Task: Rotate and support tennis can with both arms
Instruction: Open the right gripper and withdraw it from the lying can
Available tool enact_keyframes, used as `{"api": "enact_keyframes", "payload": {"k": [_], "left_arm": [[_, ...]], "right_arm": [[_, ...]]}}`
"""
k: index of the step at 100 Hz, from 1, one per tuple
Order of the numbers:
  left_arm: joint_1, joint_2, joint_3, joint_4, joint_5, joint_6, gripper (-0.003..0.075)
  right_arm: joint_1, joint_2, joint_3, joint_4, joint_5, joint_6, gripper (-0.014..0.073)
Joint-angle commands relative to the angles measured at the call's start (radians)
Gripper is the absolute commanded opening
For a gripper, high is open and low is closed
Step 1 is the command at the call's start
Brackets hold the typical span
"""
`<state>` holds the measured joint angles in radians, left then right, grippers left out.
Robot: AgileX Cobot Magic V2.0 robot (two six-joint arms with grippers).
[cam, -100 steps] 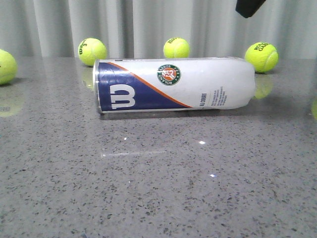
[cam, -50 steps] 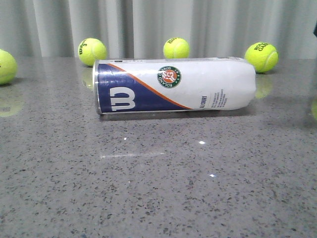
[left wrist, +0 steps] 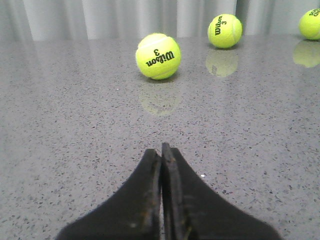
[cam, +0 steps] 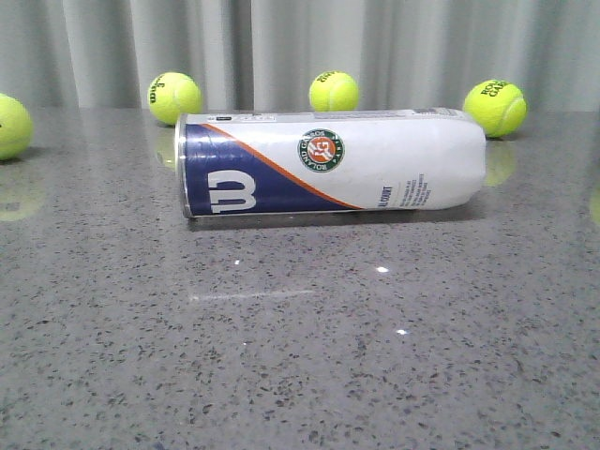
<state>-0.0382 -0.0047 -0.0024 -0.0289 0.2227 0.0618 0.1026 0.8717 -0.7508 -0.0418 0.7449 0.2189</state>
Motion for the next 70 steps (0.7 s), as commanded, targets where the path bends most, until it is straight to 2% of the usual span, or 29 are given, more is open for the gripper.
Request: {"api": "enact_keyframes", "payload": {"k": [1,16,40,70], "left_arm": [[0.001,-0.038,0.047,0.005,-0.078,0.001,-0.002],[0.001,-0.038,0.047,0.008,-0.078,0.001,-0.002],[0.001,-0.038,0.047,0.008,-0.078,0.001,-0.002],[0.001,-0.038,0.047,0.01,-0.085,0.001,-0.0021]], "right_arm": [[-0.029,-0.078,0.022,-0.001,-0.088,0.025,-0.0066],[-0.066,-0.224,0.121,-0.001,-0.11,0.025,-0.0066],[-0.068,-0.487,0.261,-0.001,-0.133,0.024,-0.0066],[-0.068,-0.802,0.332,-0.021,-0.182,0.021,-0.0066]]}}
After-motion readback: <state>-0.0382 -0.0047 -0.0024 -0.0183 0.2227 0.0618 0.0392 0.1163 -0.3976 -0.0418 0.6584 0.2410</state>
